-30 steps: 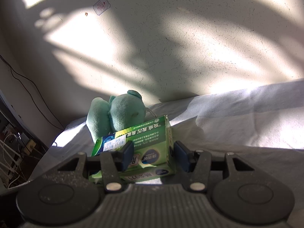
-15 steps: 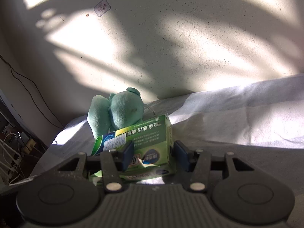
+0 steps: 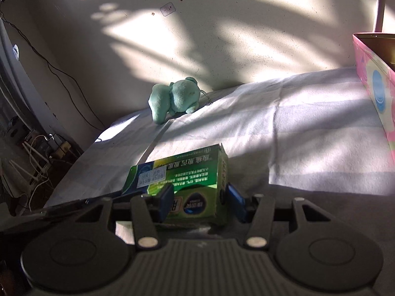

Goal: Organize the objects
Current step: 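Lift the medicine box and carry it over the pink tin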

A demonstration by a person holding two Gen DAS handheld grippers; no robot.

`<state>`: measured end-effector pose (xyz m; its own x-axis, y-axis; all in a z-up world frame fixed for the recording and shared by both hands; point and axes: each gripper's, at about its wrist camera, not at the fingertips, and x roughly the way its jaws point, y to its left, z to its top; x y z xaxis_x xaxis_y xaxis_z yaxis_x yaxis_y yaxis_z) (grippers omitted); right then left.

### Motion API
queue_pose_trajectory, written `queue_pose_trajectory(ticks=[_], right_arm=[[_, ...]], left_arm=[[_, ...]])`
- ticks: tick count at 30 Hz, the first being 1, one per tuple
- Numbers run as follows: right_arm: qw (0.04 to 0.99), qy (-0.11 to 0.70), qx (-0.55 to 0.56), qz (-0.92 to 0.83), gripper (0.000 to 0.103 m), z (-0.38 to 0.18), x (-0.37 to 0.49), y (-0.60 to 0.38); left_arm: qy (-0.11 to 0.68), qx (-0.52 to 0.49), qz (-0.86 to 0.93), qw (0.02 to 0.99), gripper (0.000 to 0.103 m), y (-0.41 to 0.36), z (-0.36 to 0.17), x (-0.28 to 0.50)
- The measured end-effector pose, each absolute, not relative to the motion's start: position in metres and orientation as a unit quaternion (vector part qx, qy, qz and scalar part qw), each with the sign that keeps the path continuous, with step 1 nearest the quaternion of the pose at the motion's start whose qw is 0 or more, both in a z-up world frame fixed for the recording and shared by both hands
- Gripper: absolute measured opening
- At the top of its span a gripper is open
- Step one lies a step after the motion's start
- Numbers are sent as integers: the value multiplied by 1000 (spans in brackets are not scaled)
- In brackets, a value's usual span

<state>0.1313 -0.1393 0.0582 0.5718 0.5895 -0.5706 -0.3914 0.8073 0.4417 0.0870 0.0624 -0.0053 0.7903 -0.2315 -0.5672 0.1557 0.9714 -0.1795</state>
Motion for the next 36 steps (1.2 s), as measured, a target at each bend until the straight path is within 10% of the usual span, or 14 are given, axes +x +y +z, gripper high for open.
queue_pose_trajectory(ticks=[17,36], right_arm=[[974,149,125,119,46,138,41,-305],[960,271,65,-17,49,114,195,-413]], left_arm=[[171,11,-266,949,51,-112,85,72],[270,83,-230,931,52,-259,47,224]])
